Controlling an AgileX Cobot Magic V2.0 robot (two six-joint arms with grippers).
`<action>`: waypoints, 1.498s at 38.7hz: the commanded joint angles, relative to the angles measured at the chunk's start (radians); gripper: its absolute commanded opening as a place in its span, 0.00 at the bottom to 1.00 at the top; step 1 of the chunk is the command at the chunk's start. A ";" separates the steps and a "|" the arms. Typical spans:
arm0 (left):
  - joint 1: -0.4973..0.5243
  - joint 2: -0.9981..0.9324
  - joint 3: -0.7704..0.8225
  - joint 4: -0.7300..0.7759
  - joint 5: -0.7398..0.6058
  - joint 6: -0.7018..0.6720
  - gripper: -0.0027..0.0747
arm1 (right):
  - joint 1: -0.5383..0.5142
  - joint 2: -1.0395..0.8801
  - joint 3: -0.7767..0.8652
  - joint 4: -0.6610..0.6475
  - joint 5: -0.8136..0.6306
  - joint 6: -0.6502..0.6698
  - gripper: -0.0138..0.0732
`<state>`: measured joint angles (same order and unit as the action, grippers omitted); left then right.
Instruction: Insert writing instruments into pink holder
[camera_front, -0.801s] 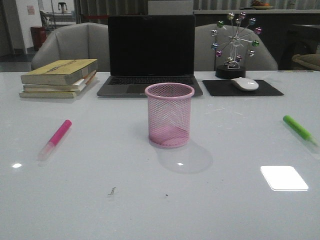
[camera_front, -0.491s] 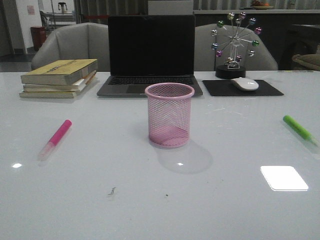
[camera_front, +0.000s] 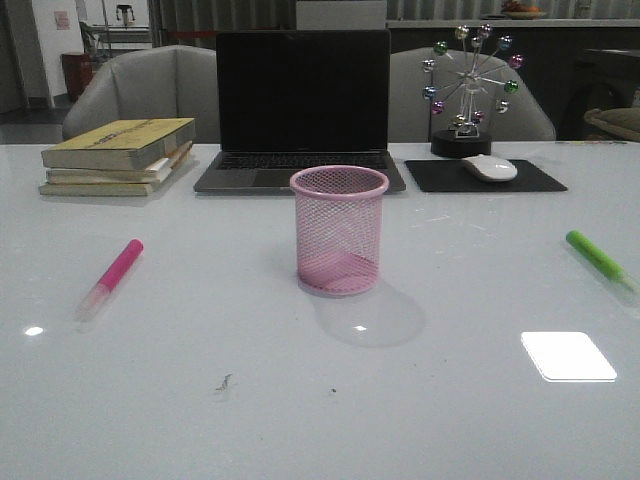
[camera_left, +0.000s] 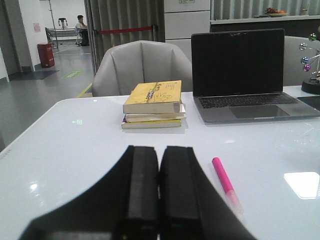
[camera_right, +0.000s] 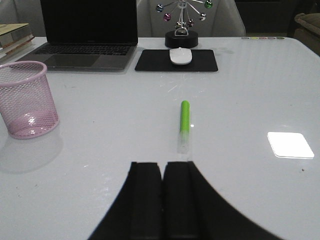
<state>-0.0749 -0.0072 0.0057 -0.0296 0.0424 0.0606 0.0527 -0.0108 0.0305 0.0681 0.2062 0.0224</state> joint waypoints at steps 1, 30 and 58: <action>0.003 -0.021 0.004 -0.002 -0.083 -0.007 0.16 | -0.001 -0.018 0.001 0.002 -0.085 -0.007 0.22; 0.003 -0.017 -0.243 0.071 -0.354 -0.102 0.16 | -0.001 -0.017 -0.260 -0.018 -0.394 -0.002 0.22; -0.001 0.631 -0.668 0.097 0.036 -0.102 0.23 | -0.001 0.637 -0.726 -0.152 0.058 -0.003 0.22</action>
<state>-0.0749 0.5438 -0.6280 0.0934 0.1244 -0.0334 0.0527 0.5643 -0.6640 -0.0603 0.3385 0.0248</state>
